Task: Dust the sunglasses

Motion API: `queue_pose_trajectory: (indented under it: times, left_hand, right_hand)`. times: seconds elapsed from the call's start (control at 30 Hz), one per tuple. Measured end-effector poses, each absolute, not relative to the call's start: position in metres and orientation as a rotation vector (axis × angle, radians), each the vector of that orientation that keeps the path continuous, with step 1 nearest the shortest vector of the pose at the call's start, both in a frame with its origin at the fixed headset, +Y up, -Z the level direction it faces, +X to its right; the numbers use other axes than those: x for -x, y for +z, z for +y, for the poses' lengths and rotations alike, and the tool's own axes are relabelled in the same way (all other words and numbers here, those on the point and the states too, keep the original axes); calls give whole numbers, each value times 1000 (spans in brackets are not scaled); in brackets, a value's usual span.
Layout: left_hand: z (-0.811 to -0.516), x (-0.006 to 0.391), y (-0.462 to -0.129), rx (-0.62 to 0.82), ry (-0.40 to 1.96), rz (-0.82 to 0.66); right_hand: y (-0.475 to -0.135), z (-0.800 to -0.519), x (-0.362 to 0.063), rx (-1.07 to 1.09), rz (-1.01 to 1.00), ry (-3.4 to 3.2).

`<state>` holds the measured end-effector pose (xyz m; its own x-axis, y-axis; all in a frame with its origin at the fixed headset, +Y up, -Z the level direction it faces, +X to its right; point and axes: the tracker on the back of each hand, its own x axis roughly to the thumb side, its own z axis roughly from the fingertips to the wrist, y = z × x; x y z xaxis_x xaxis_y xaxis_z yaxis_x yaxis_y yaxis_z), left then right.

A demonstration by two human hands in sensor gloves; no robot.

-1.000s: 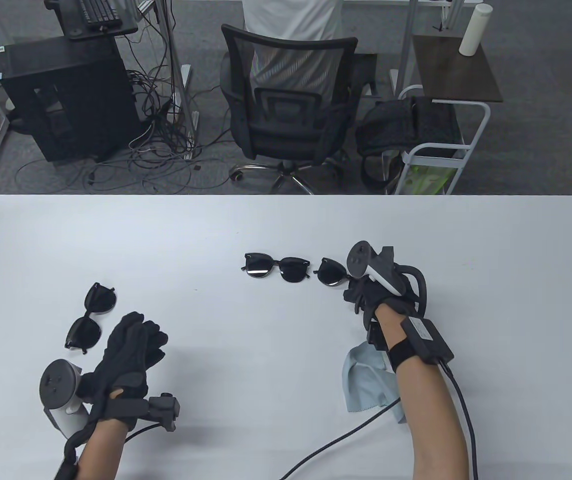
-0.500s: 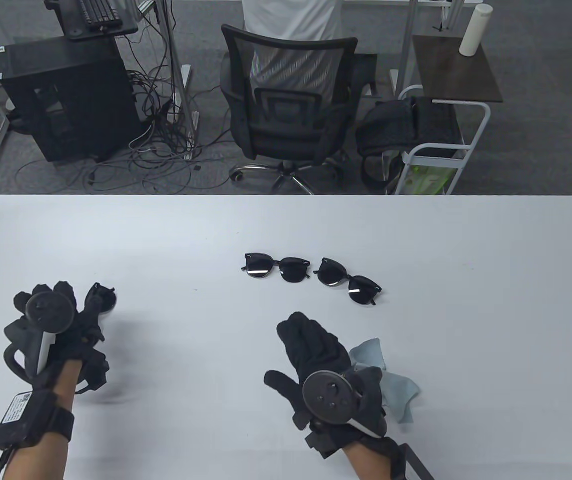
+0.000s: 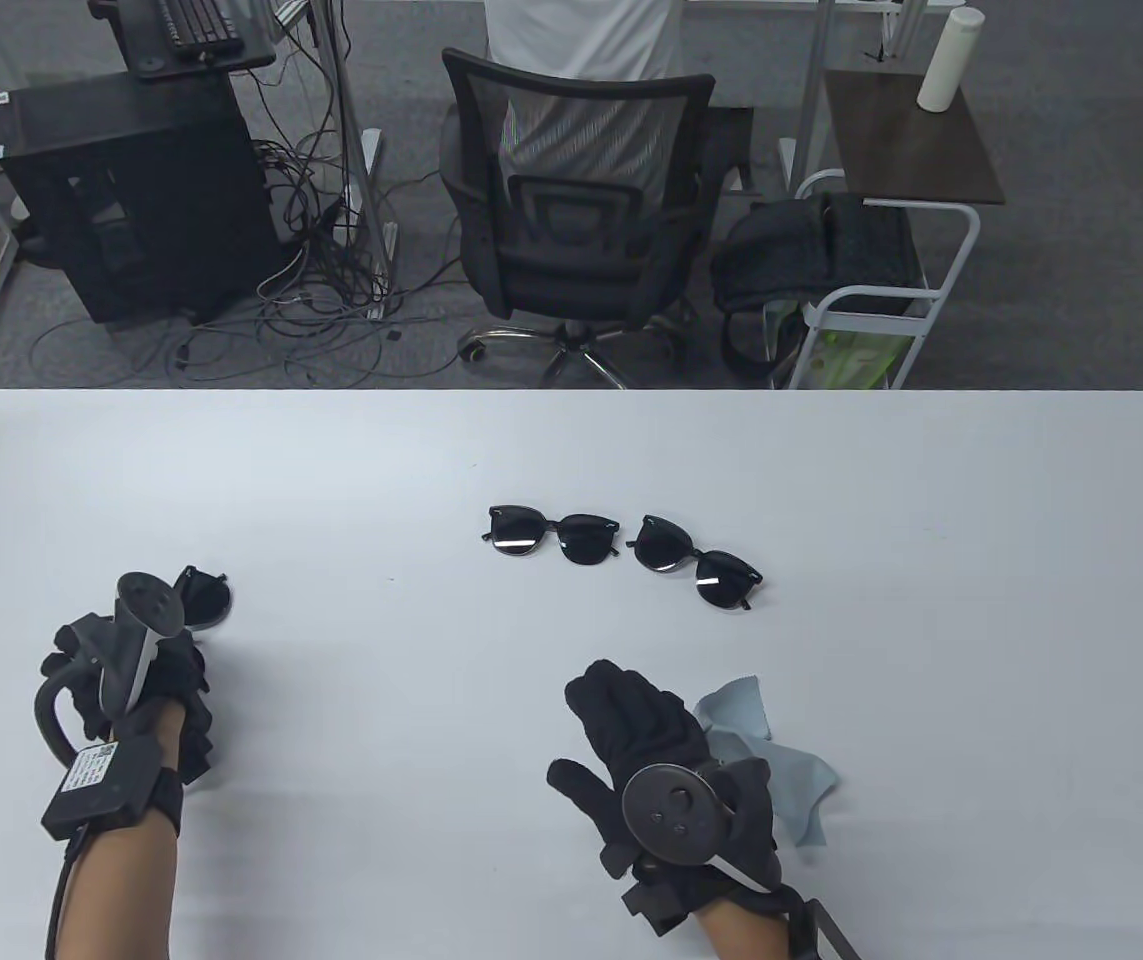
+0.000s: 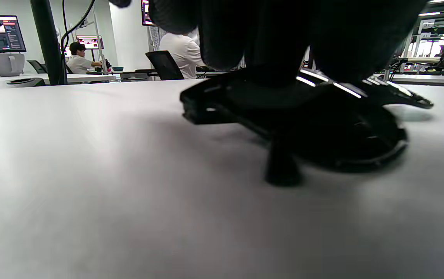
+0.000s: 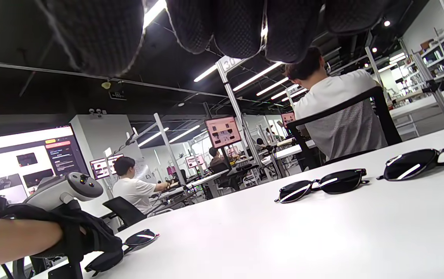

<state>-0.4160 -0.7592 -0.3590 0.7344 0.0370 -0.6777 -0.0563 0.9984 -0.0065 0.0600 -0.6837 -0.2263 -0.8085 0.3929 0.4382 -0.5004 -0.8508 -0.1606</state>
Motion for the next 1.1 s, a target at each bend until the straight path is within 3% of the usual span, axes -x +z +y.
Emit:
queue_pose_trajectory:
  times: [0.63,0.9,1.1]
  left_hand:
    - [-768,408,-366,62,83,723]
    - [-768,409,-367,36,286,800]
    - [-743,391,-361,1,368,628]
  right_hand:
    - [-226,-686,-58,-537,-354,2590]
    - [-226,-686,-57,-537,-341,2594]
    - [-229,-692,-58,-544,-275,2583]
